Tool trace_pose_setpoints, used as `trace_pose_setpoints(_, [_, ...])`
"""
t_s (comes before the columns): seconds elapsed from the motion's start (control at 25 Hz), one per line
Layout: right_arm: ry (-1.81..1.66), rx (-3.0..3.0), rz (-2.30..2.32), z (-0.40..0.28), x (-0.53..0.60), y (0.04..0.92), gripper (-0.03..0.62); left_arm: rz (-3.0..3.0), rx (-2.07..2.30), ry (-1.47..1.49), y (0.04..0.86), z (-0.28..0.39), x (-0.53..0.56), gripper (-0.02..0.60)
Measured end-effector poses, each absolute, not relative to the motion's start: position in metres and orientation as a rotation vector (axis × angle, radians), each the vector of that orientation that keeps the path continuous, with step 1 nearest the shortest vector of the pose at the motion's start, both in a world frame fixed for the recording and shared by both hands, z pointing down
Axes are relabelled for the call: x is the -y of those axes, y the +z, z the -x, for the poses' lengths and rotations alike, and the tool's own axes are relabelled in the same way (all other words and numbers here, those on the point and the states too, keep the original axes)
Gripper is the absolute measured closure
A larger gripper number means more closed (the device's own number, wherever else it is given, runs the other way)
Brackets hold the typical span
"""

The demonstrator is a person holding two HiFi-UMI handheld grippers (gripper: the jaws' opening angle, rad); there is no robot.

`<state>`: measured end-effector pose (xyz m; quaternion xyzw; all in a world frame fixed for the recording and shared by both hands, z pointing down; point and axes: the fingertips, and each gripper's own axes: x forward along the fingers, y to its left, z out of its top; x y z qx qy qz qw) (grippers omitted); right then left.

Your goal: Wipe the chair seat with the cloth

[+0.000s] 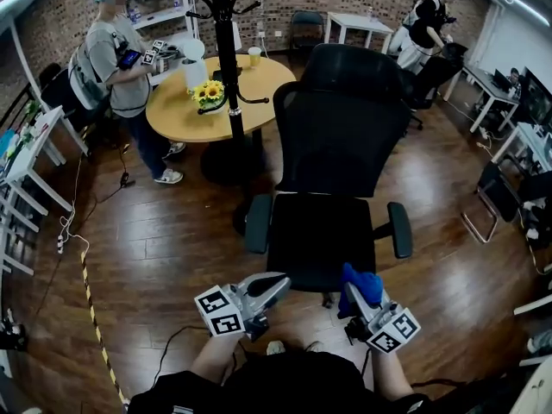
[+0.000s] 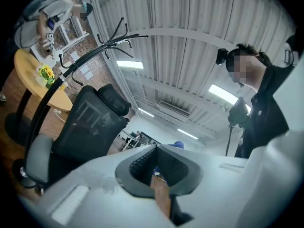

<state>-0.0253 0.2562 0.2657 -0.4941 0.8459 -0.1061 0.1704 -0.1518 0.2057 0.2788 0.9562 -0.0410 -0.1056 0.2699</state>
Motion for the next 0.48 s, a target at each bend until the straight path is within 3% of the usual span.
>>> trace_pose_setpoints(0.48, [-0.262,-2.406,1.351,0.019,-0.297,0.259,0.559,-2.623,0.091,-0.326,0.252,0.124,-0.246,0.580])
